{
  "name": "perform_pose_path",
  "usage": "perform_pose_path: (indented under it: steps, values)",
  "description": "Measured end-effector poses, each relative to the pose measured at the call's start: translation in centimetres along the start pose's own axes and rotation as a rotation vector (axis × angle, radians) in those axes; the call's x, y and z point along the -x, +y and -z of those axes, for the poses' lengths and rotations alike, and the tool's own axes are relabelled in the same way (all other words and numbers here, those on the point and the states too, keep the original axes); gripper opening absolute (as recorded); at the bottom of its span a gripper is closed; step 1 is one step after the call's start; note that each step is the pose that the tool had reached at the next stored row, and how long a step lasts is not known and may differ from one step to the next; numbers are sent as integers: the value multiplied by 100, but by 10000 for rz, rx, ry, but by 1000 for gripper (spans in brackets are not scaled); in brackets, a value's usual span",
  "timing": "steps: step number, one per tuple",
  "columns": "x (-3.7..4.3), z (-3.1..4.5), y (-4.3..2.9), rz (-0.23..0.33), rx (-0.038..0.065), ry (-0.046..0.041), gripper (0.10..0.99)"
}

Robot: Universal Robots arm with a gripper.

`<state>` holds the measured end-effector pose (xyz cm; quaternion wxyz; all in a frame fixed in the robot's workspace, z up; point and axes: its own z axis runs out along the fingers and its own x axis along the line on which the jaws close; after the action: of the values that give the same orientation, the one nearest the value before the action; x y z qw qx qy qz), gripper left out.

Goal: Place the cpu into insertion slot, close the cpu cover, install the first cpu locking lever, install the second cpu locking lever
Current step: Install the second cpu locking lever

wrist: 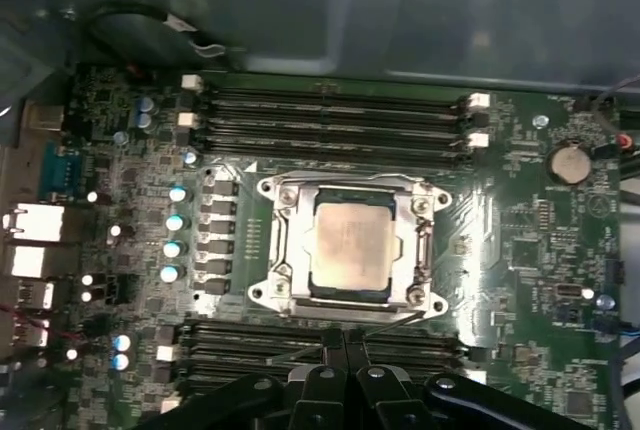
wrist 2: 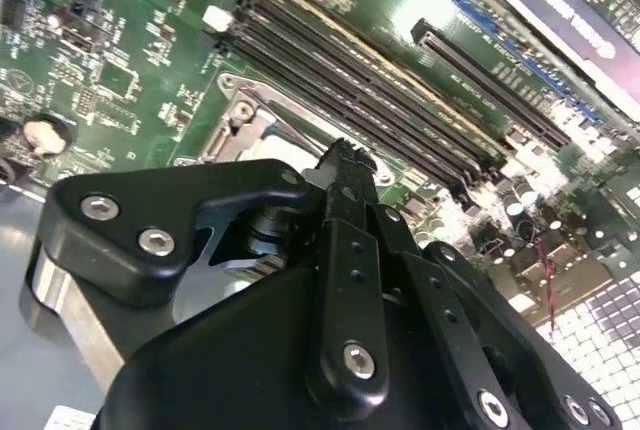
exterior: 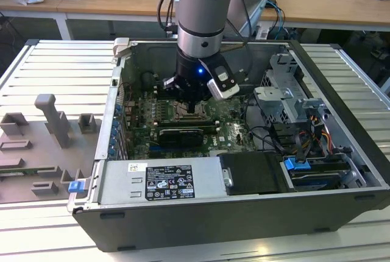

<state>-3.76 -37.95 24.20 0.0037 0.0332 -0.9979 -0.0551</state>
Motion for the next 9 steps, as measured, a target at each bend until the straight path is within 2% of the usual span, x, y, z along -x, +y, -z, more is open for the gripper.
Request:
perform_pose_path:
  steps: [6, 9]
  values:
    - [-31, -27, -71, -1, 58, -6, 106]
    - [-117, -32, -71, 2, 75, -4, 106]
